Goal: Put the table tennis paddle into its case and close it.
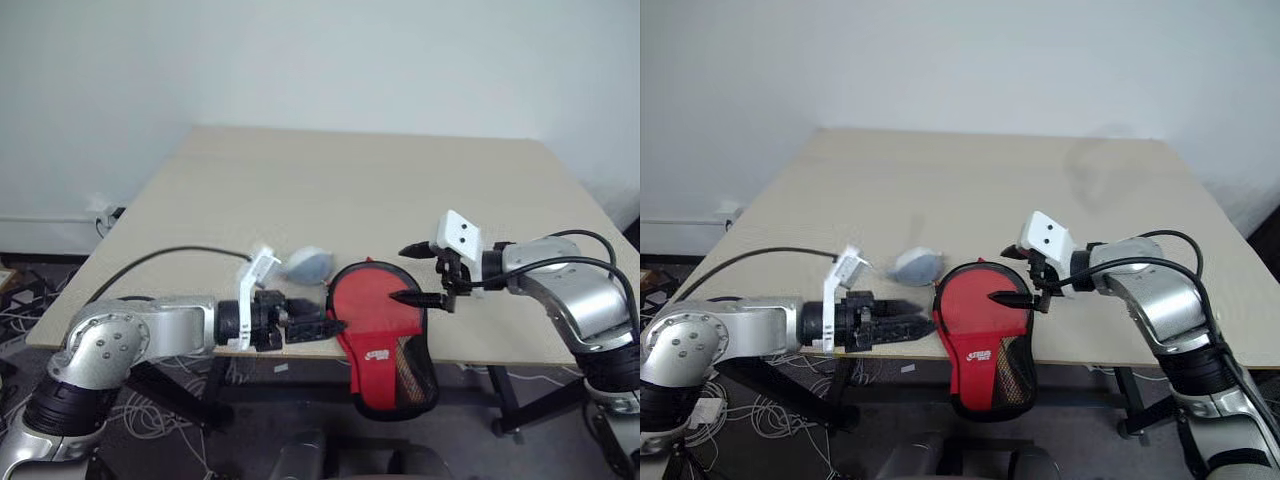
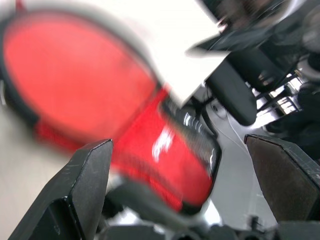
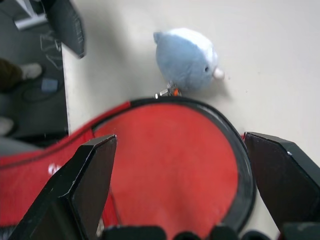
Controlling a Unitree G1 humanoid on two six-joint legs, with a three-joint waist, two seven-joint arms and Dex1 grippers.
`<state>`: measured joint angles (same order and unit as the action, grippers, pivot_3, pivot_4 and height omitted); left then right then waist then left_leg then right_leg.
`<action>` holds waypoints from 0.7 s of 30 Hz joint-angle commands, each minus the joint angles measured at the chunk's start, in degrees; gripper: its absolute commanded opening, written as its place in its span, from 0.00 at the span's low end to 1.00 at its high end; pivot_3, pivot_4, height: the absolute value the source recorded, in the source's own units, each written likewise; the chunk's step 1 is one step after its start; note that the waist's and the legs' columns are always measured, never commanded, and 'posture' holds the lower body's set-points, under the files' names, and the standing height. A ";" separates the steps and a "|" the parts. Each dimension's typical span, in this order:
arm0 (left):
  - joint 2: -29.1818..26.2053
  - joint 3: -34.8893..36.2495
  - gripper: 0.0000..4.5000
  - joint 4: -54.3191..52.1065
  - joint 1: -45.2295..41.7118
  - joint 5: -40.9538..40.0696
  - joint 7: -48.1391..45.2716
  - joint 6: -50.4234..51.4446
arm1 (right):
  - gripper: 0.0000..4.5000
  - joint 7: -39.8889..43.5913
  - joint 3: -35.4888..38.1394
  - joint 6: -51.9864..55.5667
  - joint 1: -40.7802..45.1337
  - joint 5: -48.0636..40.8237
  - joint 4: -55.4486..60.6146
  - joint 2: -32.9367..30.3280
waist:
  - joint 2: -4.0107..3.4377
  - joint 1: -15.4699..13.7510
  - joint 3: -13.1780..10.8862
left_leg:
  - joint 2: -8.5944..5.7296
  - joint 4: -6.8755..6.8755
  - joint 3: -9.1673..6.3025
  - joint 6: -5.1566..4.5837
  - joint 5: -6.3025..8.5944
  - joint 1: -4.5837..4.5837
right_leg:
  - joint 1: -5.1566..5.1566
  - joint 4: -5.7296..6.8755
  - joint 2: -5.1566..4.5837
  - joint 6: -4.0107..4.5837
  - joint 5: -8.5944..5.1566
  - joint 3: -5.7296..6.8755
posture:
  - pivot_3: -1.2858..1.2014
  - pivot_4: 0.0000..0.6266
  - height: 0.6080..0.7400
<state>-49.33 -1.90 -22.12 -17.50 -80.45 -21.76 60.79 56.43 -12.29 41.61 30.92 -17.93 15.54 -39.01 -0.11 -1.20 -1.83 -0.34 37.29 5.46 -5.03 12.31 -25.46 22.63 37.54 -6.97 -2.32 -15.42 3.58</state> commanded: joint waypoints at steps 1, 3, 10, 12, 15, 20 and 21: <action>0.43 1.83 1.00 3.48 -3.07 12.06 -6.28 -7.69 | 0.89 -5.30 1.00 1.95 1.44 0.00 -1.42 4.40 | 0.02 0.24 0.01 | 0.01 -0.11 -0.01 0.14 -0.09 0.01 | 0.02 0.01 0.02 -0.01 0.01 0.04 | 0.52 0.00 0.75; 0.23 1.68 1.00 5.97 -3.85 18.36 -9.50 -11.40 | 0.77 -7.10 1.22 3.20 1.31 -0.42 -1.75 6.54 | 0.02 0.56 0.00 | 0.05 -0.24 -0.02 0.30 -0.19 0.01 | 0.10 0.02 0.05 -0.01 0.05 0.06 | 0.52 0.00 0.75; 1.54 0.20 1.00 15.96 -3.46 35.78 -17.54 -23.08 | 0.21 -14.13 1.37 7.89 -0.58 -1.69 -1.12 14.89 | 0.02 1.08 0.00 | 0.15 -0.41 0.02 0.33 -0.24 -0.03 | 0.26 0.04 0.21 -0.08 0.09 -0.01 | 0.52 0.00 0.75; 3.05 -0.12 1.00 18.24 -2.65 39.34 -18.92 -26.01 | 0.05 -15.85 0.95 8.69 -1.25 -1.84 -1.21 17.15 | 0.02 1.04 0.00 | 0.15 -0.39 0.02 0.32 -0.24 -0.04 | 0.26 0.05 0.20 -0.09 0.09 0.00 | 0.52 0.00 0.75; 6.30 0.43 1.00 21.78 -2.60 42.12 -19.89 -27.63 | 0.00 -17.69 -0.09 8.49 -1.87 -1.33 -2.38 19.68 | 0.03 1.04 0.00 | 0.14 -0.37 0.03 0.32 -0.24 -0.04 | 0.25 0.08 0.18 -0.09 0.09 0.01 | 0.52 0.00 0.75; 12.15 1.62 1.00 27.03 -4.26 44.12 -20.50 -28.09 | 0.00 -21.26 -1.29 6.86 -1.66 0.63 -7.01 23.14 | 0.07 1.13 0.02 | 0.15 -0.33 0.00 0.31 -0.24 -0.04 | 0.27 0.13 0.18 -0.09 0.10 0.00 | 0.52 0.00 0.75; 13.15 1.64 1.00 28.36 -4.80 44.87 -20.36 -28.33 | 0.00 -21.84 -1.47 6.39 -1.55 1.08 -8.13 23.76 | 0.07 1.11 0.02 | 0.15 -0.32 0.00 0.30 -0.25 -0.04 | 0.26 0.14 0.20 -0.09 0.10 0.00 | 0.52 0.00 0.75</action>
<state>-36.73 -1.70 5.55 -20.41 -36.52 -41.91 34.03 35.90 -13.70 49.47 28.51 -17.71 8.24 -15.88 -0.04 -0.09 -1.81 -0.18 36.97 5.45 -4.77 12.04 -25.50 22.87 37.69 -6.76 -2.41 -15.32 3.60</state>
